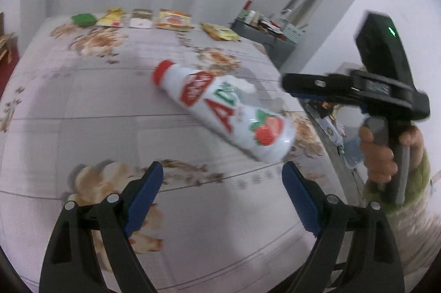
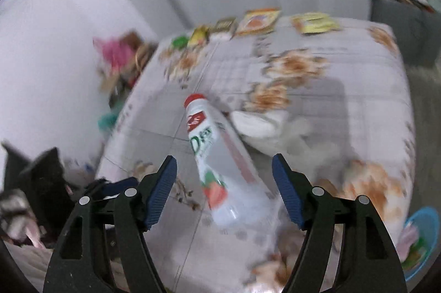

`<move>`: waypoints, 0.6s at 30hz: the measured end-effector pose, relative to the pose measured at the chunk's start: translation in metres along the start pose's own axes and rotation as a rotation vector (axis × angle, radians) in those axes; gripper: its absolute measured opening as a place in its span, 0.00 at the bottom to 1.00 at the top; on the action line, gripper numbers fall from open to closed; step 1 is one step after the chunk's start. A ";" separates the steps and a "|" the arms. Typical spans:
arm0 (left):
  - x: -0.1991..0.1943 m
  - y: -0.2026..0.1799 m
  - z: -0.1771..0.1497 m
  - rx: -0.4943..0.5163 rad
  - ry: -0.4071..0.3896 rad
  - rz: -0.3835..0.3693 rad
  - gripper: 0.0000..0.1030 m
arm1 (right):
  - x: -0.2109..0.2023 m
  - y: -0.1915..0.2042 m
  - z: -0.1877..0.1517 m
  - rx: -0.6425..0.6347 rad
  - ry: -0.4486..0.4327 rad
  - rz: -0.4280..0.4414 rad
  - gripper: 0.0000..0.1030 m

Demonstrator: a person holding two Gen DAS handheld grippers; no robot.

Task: Collect trash
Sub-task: 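Move both tools back to the table toward the white AD milk bottle, then grasp the white AD milk bottle with the right tool while left tool grasps white tissue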

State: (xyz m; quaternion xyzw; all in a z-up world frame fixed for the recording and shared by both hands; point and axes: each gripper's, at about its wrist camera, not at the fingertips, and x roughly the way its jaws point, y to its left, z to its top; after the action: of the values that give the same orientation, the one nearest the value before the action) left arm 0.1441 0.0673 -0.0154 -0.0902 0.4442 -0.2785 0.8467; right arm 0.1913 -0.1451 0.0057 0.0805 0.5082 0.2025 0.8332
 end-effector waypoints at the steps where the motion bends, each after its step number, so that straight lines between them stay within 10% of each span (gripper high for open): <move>1: -0.001 0.005 -0.001 -0.005 -0.001 0.006 0.83 | 0.008 0.006 0.005 -0.031 0.025 -0.016 0.67; 9: 0.001 0.036 -0.009 -0.068 0.010 0.013 0.83 | 0.077 0.031 0.015 -0.206 0.200 -0.175 0.67; 18: 0.001 0.047 -0.007 -0.078 -0.005 0.046 0.83 | 0.072 0.044 -0.010 -0.261 0.192 -0.226 0.63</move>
State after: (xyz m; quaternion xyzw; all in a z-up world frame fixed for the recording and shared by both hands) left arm 0.1576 0.1063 -0.0390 -0.1136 0.4544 -0.2415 0.8499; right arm 0.2002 -0.0760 -0.0425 -0.1055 0.5607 0.1785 0.8016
